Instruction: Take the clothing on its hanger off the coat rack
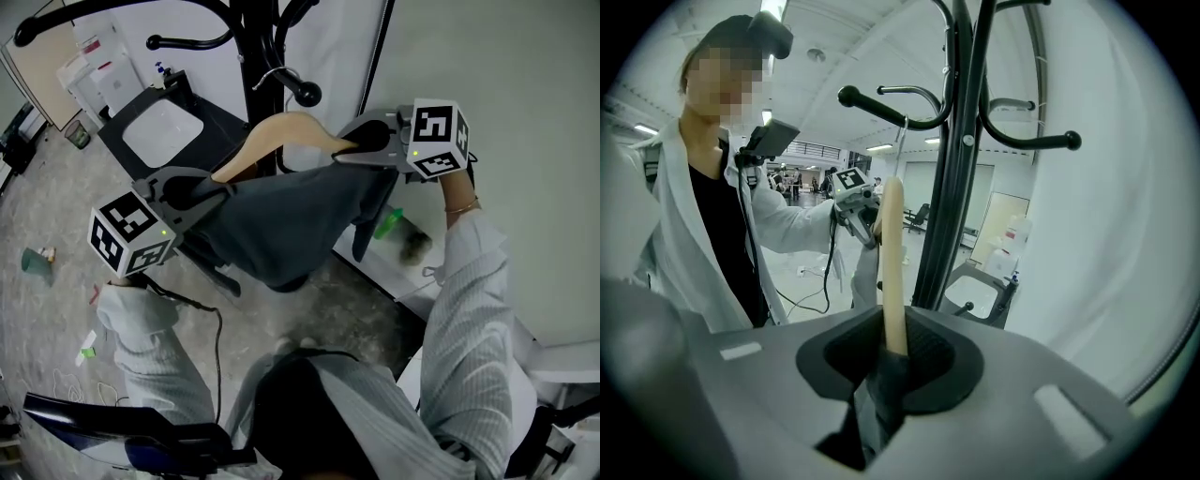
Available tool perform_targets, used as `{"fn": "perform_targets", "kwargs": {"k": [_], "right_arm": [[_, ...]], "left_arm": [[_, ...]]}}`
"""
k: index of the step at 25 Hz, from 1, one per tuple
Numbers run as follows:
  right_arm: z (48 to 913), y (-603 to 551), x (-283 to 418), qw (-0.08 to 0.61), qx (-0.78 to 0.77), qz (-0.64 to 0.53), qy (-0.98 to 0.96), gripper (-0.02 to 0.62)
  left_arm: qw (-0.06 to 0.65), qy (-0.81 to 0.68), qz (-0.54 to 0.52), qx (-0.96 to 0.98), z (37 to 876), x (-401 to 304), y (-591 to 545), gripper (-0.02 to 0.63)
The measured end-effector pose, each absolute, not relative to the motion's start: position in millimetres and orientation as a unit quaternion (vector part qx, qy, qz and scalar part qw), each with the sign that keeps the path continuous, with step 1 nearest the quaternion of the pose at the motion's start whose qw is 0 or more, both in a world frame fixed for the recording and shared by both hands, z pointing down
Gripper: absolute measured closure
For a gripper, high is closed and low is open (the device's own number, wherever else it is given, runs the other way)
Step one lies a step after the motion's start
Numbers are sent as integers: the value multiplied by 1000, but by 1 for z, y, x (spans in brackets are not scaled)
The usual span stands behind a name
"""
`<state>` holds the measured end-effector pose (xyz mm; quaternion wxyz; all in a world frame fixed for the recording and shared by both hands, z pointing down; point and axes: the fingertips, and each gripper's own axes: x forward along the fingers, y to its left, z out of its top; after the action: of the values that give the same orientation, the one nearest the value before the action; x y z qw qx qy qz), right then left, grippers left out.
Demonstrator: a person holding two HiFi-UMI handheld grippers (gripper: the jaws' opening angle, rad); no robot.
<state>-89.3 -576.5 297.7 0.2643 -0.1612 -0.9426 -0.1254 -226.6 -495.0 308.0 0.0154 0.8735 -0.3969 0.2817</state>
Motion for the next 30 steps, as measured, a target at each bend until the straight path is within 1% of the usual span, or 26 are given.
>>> {"fn": "perform_targets", "kwargs": {"k": [11,20,26,30], "right_arm": [[253,-552,-68,249,-146,-162,-944,537],[222,-503,-28,249,-122,-182,-943,537],[213,-436,8,247,-91,-190,-946,535],[223,-387,28,248,-73,-191,-947,537]], "left_arm": [[-33,-410,277,868,264,-206,-474,535],[-59,-402,273,872,236,-166,-432,535],[-74,-378,277,880,223,-126,-371,535],[-76,-354,275,891,230,-100,-331,535]]}}
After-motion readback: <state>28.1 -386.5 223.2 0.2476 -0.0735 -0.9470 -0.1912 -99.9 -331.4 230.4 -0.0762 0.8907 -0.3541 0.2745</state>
